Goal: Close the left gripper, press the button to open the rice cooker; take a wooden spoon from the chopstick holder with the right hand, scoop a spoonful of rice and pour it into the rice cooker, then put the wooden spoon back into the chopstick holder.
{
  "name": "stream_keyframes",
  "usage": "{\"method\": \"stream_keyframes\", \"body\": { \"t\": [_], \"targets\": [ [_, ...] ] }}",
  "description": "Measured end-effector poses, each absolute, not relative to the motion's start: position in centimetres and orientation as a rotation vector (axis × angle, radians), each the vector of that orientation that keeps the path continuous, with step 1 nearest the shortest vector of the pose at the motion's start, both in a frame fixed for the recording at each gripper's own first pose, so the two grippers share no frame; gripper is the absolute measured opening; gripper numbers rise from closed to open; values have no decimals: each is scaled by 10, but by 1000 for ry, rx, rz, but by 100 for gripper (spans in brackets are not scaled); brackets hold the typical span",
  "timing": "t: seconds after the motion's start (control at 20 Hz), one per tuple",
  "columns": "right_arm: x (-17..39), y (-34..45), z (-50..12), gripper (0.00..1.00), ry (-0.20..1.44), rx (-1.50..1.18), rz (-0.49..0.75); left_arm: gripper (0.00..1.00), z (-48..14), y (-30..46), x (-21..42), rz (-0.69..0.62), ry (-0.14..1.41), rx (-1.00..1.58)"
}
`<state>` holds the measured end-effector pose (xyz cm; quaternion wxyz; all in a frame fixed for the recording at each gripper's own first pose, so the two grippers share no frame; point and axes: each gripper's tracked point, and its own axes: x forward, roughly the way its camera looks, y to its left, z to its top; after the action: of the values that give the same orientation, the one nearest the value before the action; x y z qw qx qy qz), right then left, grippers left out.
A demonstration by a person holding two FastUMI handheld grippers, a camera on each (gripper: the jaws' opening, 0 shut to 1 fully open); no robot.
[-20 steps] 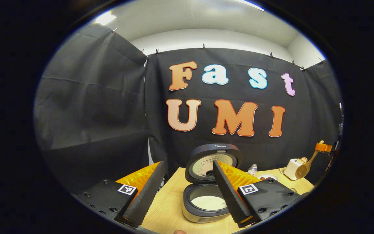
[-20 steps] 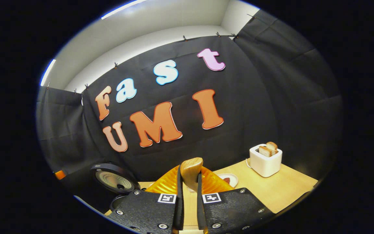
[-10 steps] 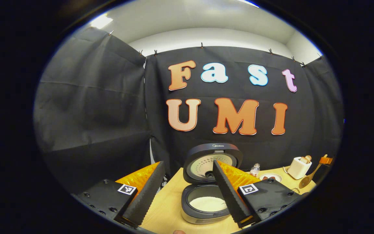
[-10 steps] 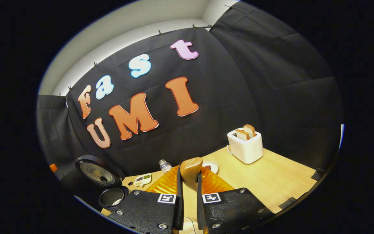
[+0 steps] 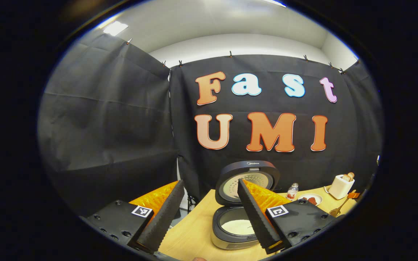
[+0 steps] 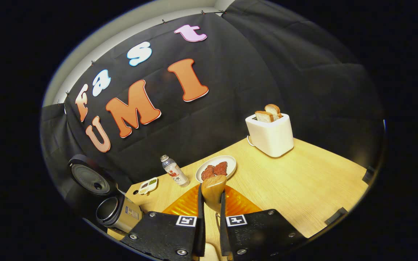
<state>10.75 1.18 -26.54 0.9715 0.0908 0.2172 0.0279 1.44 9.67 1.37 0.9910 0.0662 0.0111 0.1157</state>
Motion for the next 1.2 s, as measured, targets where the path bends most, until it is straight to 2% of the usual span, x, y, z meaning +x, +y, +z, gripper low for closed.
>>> {"method": "stream_keyframes", "body": {
  "t": [0.4, 0.5, 0.6, 0.7, 0.75, 0.85, 0.9, 0.95, 1.05, 1.2],
  "targets": [
    [109, -4, -280, 17, 472, 304, 59, 99, -1, 91, 19, 191, 51, 120],
    [109, -15, -283, 25, 482, 291, 25, 98, -4, 84, 21, 166, 64, 101],
    [104, -25, -277, 38, 487, 254, 3, 97, -4, 78, 23, 148, 71, 72],
    [101, -33, -266, 53, 489, 220, -24, 97, -1, 76, 25, 141, 70, 64],
    [100, -39, -261, 66, 489, 197, -42, 99, 2, 74, 25, 138, 63, 66],
    [100, -47, -252, 80, 493, 139, -81, 97, 7, 70, 27, 128, 55, 80],
    [100, -51, -241, 83, 482, 112, -91, 100, 11, 67, 27, 120, 52, 86],
    [100, -52, -229, 89, 466, 92, -99, 100, 15, 64, 27, 112, 45, 88],
    [99, -50, -202, 95, 439, 61, -109, 98, 25, 63, 27, 110, 35, 84],
    [96, -40, -157, 95, 392, 4, -105, 97, 44, 60, 29, 96, -2, 66]
  ]
}}
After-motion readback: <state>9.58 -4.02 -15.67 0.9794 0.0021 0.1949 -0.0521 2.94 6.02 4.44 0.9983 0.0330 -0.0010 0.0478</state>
